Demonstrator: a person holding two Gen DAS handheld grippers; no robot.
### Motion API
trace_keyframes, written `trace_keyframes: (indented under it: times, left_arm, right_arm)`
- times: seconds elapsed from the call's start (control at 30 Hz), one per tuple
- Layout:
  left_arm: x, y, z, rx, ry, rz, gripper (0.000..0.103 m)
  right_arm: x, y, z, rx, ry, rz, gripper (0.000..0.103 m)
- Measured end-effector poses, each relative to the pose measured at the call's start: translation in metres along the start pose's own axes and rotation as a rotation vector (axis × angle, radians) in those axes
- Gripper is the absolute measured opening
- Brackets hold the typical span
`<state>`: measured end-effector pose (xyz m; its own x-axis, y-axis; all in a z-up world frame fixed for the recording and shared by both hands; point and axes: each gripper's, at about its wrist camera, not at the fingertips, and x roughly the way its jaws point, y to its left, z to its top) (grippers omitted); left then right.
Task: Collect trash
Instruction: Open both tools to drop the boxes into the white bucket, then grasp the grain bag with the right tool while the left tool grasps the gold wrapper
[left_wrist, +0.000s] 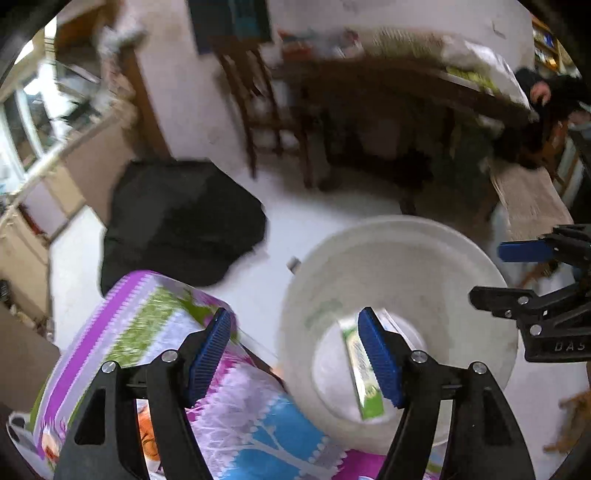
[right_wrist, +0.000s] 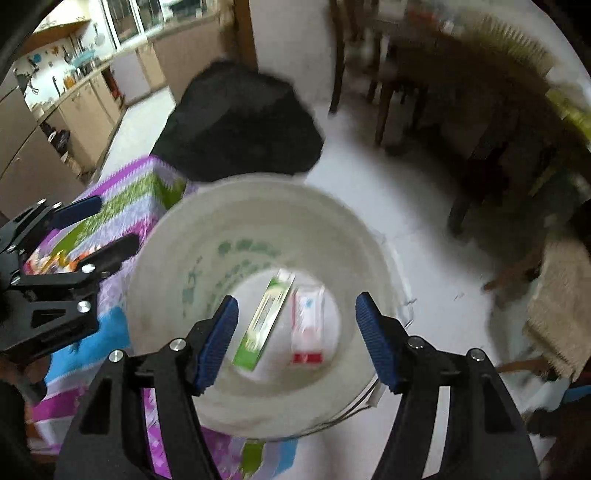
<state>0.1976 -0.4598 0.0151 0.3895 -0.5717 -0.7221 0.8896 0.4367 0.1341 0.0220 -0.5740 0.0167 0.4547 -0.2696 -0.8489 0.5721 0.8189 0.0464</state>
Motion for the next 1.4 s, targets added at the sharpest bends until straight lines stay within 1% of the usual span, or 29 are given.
trace_keyframes:
  times: [0.03, 0.1, 0.17, 0.2, 0.23, 0.33, 0.4, 0.43, 0.5, 0.57, 0.63, 0.7, 0.8, 0.83, 0.9, 0.93, 1.0, 1.03, 1.1, 1.23, 1.3, 1.33, 1.37, 1.4]
  left_arm:
    - [-0.009, 0.003, -0.007, -0.012, -0.034, 0.016, 0.072]
    - [-0.028, 0.008, -0.023, -0.041, -0.108, 0.067, 0.072]
    - [-0.053, 0.018, -0.047, -0.091, -0.181, 0.118, 0.072]
    - [-0.062, 0.021, -0.056, -0.109, -0.204, 0.135, 0.072]
    - [-0.075, 0.026, -0.07, -0.129, -0.238, 0.163, 0.072]
    - [-0.111, 0.038, -0.111, -0.152, -0.309, 0.284, 0.072]
    - [-0.129, 0.045, -0.134, -0.16, -0.334, 0.338, 0.072]
    - [-0.142, 0.048, -0.151, -0.166, -0.348, 0.374, 0.072]
    - [-0.16, 0.054, -0.174, -0.18, -0.357, 0.414, 0.072]
    - [-0.181, 0.066, -0.2, -0.217, -0.359, 0.449, 0.073]
    - [-0.203, 0.081, -0.23, -0.274, -0.35, 0.481, 0.073]
    - [-0.218, 0.098, -0.255, -0.32, -0.341, 0.514, 0.074]
    - [-0.248, 0.129, -0.306, -0.407, -0.304, 0.582, 0.074]
    - [-0.258, 0.145, -0.324, -0.449, -0.282, 0.597, 0.074]
    - [-0.274, 0.17, -0.351, -0.515, -0.249, 0.619, 0.074]
    - [-0.287, 0.186, -0.37, -0.561, -0.227, 0.633, 0.074]
    - [-0.302, 0.212, -0.398, -0.615, -0.19, 0.633, 0.074]
    - [-0.311, 0.226, -0.415, -0.637, -0.167, 0.645, 0.074]
    - [-0.322, 0.24, -0.437, -0.641, -0.14, 0.66, 0.074]
    - [-0.336, 0.256, -0.458, -0.655, -0.126, 0.662, 0.074]
    - [-0.336, 0.259, -0.463, -0.685, -0.123, 0.671, 0.074]
    - [-0.337, 0.262, -0.467, -0.707, -0.123, 0.664, 0.074]
    - [-0.333, 0.263, -0.466, -0.724, -0.121, 0.658, 0.074]
    - [-0.331, 0.265, -0.467, -0.736, -0.12, 0.654, 0.074]
  right_arm:
    - [-0.01, 0.008, -0.008, -0.018, -0.068, -0.009, 0.063]
    - [-0.023, 0.019, -0.02, -0.035, -0.152, -0.018, 0.063]
    - [-0.044, 0.035, -0.04, -0.056, -0.282, -0.002, 0.063]
    - [-0.053, 0.042, -0.049, -0.067, -0.343, 0.009, 0.063]
    - [-0.06, 0.048, -0.057, -0.077, -0.387, 0.017, 0.063]
    - [-0.082, 0.074, -0.088, -0.121, -0.529, 0.049, 0.064]
    - [-0.09, 0.09, -0.105, -0.146, -0.58, 0.068, 0.064]
    - [-0.092, 0.098, -0.113, -0.157, -0.595, 0.074, 0.064]
    - [-0.093, 0.115, -0.129, -0.174, -0.61, 0.089, 0.064]
    - [-0.094, 0.125, -0.139, -0.172, -0.616, 0.116, 0.064]
    - [-0.094, 0.138, -0.149, -0.169, -0.621, 0.142, 0.064]
    - [-0.097, 0.153, -0.16, -0.17, -0.628, 0.16, 0.064]
    - [-0.099, 0.173, -0.173, -0.179, -0.63, 0.178, 0.063]
    - [-0.098, 0.181, -0.176, -0.18, -0.622, 0.199, 0.06]
    - [-0.097, 0.195, -0.183, -0.185, -0.597, 0.25, 0.058]
    - [-0.094, 0.205, -0.184, -0.196, -0.569, 0.294, 0.057]
    - [-0.088, 0.224, -0.185, -0.223, -0.521, 0.356, 0.056]
    - [-0.084, 0.239, -0.188, -0.246, -0.49, 0.388, 0.056]
    - [-0.078, 0.259, -0.193, -0.277, -0.442, 0.437, 0.056]
    - [-0.068, 0.311, -0.202, -0.367, -0.325, 0.576, 0.056]
    - [-0.058, 0.338, -0.2, -0.408, -0.255, 0.638, 0.056]
    - [-0.053, 0.352, -0.199, -0.418, -0.219, 0.666, 0.056]
    - [-0.048, 0.365, -0.206, -0.423, -0.196, 0.687, 0.056]
    - [-0.044, 0.375, -0.205, -0.428, -0.175, 0.708, 0.056]
